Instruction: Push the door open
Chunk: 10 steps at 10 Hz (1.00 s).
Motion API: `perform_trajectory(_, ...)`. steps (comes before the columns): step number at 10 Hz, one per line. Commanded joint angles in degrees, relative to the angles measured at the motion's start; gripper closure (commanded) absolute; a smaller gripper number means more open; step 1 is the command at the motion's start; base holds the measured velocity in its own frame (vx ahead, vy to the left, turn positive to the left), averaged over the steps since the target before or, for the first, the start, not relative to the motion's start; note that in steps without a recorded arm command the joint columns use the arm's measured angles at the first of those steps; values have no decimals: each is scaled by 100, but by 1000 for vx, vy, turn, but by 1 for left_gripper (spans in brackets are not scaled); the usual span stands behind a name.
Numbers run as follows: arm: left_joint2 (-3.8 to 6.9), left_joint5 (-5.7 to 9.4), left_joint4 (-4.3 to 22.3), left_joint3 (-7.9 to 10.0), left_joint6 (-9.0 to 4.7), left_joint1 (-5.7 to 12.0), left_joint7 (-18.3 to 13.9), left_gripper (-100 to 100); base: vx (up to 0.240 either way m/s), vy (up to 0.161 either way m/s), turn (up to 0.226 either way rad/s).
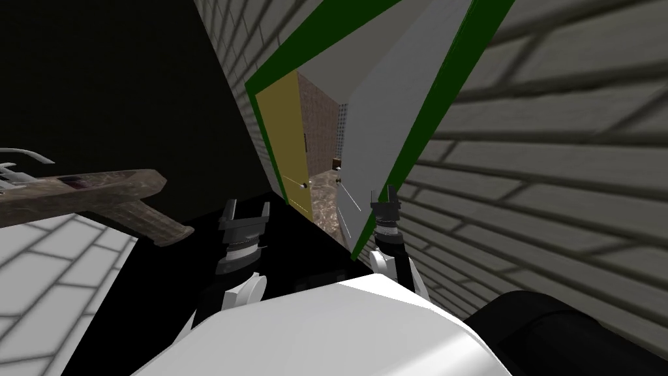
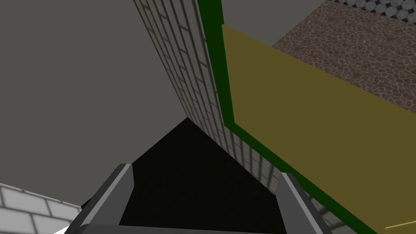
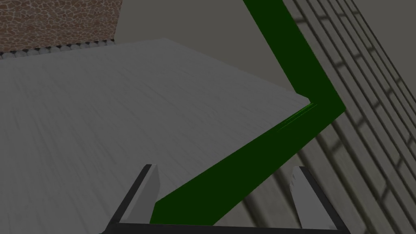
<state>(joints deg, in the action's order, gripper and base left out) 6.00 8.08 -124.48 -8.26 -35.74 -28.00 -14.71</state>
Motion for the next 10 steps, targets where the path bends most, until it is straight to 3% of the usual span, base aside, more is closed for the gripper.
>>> perform_trajectory(1,88,151,218,-143,-97,44,-215,-100,151,77,-183)
perform_trajectory(10,459,780,1089,-745,-497,180,-1068,-100,115,79,-118)
